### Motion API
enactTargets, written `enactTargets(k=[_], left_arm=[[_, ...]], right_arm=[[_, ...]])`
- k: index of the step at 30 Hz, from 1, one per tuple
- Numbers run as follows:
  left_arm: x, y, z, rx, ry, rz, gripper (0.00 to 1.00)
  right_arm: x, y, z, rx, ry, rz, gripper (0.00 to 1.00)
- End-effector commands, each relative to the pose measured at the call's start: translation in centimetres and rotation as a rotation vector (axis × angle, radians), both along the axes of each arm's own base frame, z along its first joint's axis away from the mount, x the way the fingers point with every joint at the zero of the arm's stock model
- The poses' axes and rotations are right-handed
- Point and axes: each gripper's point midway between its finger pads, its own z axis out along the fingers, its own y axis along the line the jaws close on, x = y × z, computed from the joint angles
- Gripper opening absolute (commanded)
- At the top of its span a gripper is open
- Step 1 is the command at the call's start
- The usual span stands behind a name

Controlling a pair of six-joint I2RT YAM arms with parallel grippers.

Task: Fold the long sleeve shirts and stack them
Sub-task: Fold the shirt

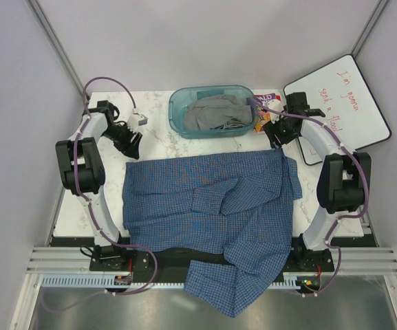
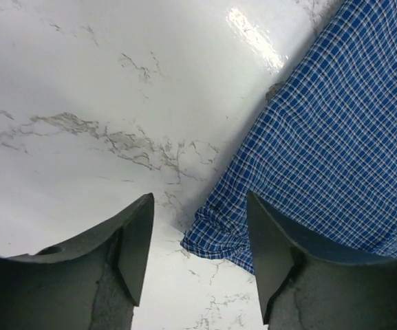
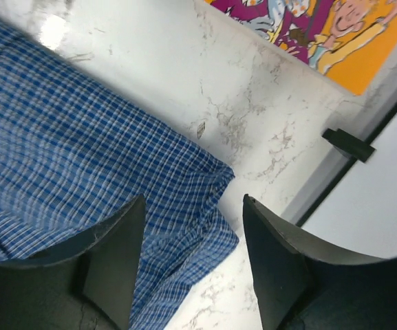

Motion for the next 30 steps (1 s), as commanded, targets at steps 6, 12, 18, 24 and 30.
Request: enactTargets(k=[6, 12, 18, 24, 30], left_arm=[[-2.6, 0.1, -1.2, -0.001, 0.083, 0.023, 0.65], [-3.0, 1.3, -2.2, 0.076, 0.1, 0.009, 0.33], [-1.4, 3.6, -1.3, 0.173, 0.051, 0.025, 0.02], [-1.2, -1.9, 6.2, -0.048, -0.145, -0.058, 0.53], [-8.3, -13.8, 11.5, -0.153, -0.238, -0.319, 0.94]], right_arm=[[-6.8, 1.6, 2.0, 0.115, 0.115, 0.004, 0.55], [-10.4, 0.3, -2.2, 0.107, 0.246, -0.046, 0.5], [-9.9, -1.6, -3.5, 0.147, 0.305, -0.093, 0.58], [-9.5, 0.1, 1.2, 0.29, 0.256, -0.059, 0.64], [-9.7, 2.1, 4.1, 0.403, 0.207, -0.037, 0.63]])
